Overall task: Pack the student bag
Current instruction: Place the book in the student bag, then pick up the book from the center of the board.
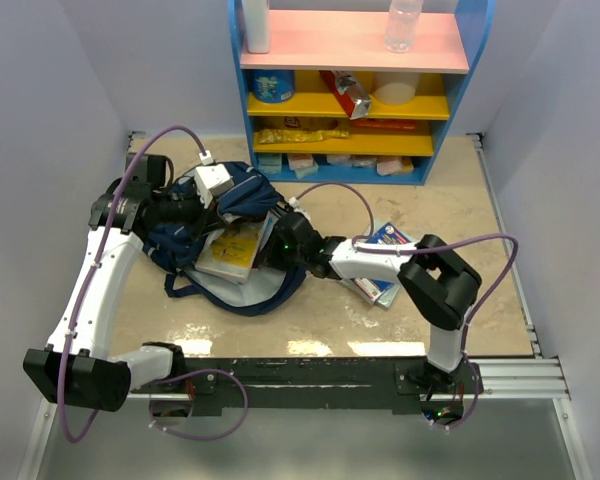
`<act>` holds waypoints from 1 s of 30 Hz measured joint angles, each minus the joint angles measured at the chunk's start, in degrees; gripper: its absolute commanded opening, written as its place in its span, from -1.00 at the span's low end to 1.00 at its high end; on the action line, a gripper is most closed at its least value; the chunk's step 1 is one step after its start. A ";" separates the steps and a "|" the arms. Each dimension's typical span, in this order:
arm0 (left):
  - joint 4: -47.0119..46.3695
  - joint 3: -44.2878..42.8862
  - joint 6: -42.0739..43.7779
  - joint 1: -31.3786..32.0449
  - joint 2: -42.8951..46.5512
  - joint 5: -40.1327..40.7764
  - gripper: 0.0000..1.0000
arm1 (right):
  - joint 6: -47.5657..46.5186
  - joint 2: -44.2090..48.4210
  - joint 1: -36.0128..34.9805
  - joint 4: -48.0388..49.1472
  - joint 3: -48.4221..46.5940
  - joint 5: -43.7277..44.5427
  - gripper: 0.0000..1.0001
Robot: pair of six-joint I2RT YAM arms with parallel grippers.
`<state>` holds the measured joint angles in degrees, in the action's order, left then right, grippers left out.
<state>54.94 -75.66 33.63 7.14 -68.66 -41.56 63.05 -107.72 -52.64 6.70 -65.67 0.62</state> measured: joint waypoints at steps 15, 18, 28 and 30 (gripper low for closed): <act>-1.01 1.53 0.02 0.00 0.39 -0.63 -1.00 | -1.66 47.74 34.47 -24.26 21.05 12.74 0.69; -1.07 1.53 0.02 0.00 0.39 -0.68 -1.00 | -2.01 48.87 39.36 -28.44 23.43 13.42 0.70; -1.11 1.53 0.00 0.00 0.31 -0.74 -1.00 | -1.68 34.84 45.40 -30.36 25.62 13.40 0.68; -1.11 1.53 0.00 0.00 0.28 -0.74 -1.00 | -1.36 35.43 45.59 -28.70 27.32 13.44 0.67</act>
<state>53.82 -74.13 33.63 7.14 -68.38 -42.30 61.69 -72.29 -7.05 -22.00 -38.35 14.06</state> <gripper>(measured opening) 0.090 0.841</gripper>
